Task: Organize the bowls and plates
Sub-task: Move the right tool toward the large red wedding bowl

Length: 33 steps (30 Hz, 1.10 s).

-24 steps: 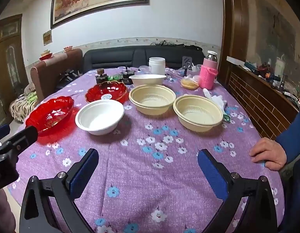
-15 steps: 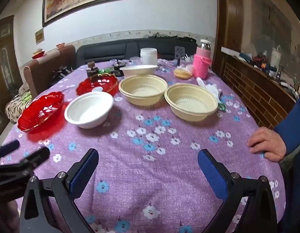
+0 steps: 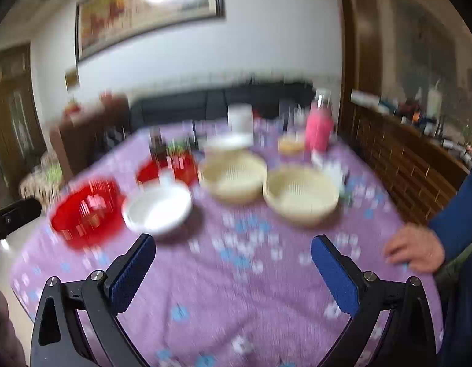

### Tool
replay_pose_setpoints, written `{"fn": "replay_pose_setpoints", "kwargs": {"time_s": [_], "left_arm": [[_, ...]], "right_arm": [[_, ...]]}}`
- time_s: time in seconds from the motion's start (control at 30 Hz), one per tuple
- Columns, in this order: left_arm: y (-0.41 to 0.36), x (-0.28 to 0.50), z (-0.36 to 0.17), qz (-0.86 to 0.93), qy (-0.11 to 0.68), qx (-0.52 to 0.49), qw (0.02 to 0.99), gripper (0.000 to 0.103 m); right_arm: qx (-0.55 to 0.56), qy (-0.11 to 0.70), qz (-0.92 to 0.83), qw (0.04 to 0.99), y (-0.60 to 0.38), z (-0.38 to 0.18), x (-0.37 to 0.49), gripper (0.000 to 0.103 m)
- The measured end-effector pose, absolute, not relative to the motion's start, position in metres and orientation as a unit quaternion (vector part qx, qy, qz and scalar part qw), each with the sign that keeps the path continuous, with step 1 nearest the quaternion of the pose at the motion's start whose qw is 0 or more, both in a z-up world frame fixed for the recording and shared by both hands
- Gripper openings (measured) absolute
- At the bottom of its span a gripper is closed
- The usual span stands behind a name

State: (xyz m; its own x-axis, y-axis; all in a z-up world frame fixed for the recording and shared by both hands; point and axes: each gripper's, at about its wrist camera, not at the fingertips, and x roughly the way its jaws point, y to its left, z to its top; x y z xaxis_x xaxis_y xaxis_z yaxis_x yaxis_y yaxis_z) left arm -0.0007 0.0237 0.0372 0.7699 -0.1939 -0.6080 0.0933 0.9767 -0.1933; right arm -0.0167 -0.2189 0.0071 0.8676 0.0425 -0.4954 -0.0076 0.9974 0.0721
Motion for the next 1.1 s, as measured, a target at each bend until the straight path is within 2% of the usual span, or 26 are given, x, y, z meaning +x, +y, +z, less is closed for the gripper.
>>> {"fn": "replay_pose_setpoints", "kwargs": {"time_s": [0.03, 0.07, 0.1, 0.13, 0.3, 0.33, 0.4, 0.47, 0.5, 0.57, 0.63, 0.73, 0.8, 0.87, 0.9, 0.93, 1.0, 1.1], "left_arm": [[0.017, 0.000, 0.038, -0.097, 0.350, -0.041, 0.931, 0.101], [0.014, -0.005, 0.041, -0.100, 0.345, -0.019, 0.933, 0.097], [0.016, -0.018, 0.044, -0.080, 0.328, -0.005, 0.941, 0.089], [0.017, -0.026, 0.051, -0.055, 0.310, 0.011, 0.949, 0.086], [0.063, -0.041, 0.131, -0.055, 0.240, -0.018, 0.969, 0.087], [0.077, -0.042, 0.150, -0.068, 0.225, -0.036, 0.971, 0.100], [0.100, -0.041, 0.160, -0.097, 0.212, -0.083, 0.969, 0.103], [0.098, -0.035, 0.138, -0.146, 0.251, -0.086, 0.953, 0.103], [0.088, -0.031, 0.121, -0.148, 0.286, -0.058, 0.945, 0.103], [0.082, -0.028, 0.089, -0.119, 0.296, -0.038, 0.947, 0.103], [0.087, -0.017, 0.068, -0.106, 0.301, -0.051, 0.946, 0.103], [0.089, 0.005, 0.049, -0.120, 0.326, -0.088, 0.934, 0.103], [0.089, 0.022, 0.040, -0.117, 0.335, -0.085, 0.931, 0.103], [0.082, 0.041, 0.034, -0.112, 0.361, -0.074, 0.923, 0.103], [0.082, 0.052, 0.027, -0.113, 0.377, -0.082, 0.915, 0.098], [0.083, 0.068, 0.016, -0.127, 0.396, -0.104, 0.904, 0.088], [0.085, 0.089, 0.000, -0.139, 0.423, -0.136, 0.885, 0.080], [0.077, 0.127, -0.024, -0.128, 0.454, -0.163, 0.867, 0.080]], "right_arm": [[0.038, 0.235, 0.010, 0.971, -0.219, 0.020, -0.022, 0.103], [0.039, 0.209, 0.009, 0.977, -0.217, 0.035, -0.029, 0.103], [0.034, 0.177, 0.004, 0.984, -0.214, 0.056, -0.038, 0.103], [0.028, 0.162, 0.001, 0.986, -0.211, 0.066, -0.042, 0.103], [-0.014, 0.052, -0.017, 0.998, -0.192, 0.167, -0.067, 0.103], [-0.021, 0.011, -0.023, 0.999, -0.189, 0.194, -0.075, 0.103], [-0.024, -0.065, -0.012, 0.998, -0.185, 0.238, -0.089, 0.103], [-0.012, -0.058, 0.007, 0.998, -0.184, 0.258, -0.084, 0.103], [-0.004, -0.004, 0.032, 0.999, -0.182, 0.262, -0.064, 0.103], [0.001, 0.077, 0.059, 0.995, -0.175, 0.243, -0.029, 0.103], [-0.003, 0.118, 0.052, 0.992, -0.167, 0.209, -0.003, 0.103], [0.010, 0.216, 0.068, 0.974, -0.157, 0.128, 0.050, 0.101], [0.041, 0.295, 0.078, 0.951, -0.156, 0.067, 0.091, 0.084], [0.063, 0.355, 0.082, 0.929, -0.157, 0.017, 0.123, 0.072], [0.074, 0.377, 0.083, 0.919, -0.157, -0.004, 0.138, 0.069], [0.083, 0.390, 0.083, 0.913, -0.164, -0.023, 0.145, 0.069], [0.102, 0.409, 0.086, 0.903, -0.169, -0.045, 0.163, 0.069], [0.104, 0.422, 0.093, 0.896, -0.172, -0.069, 0.188, 0.069]]}}
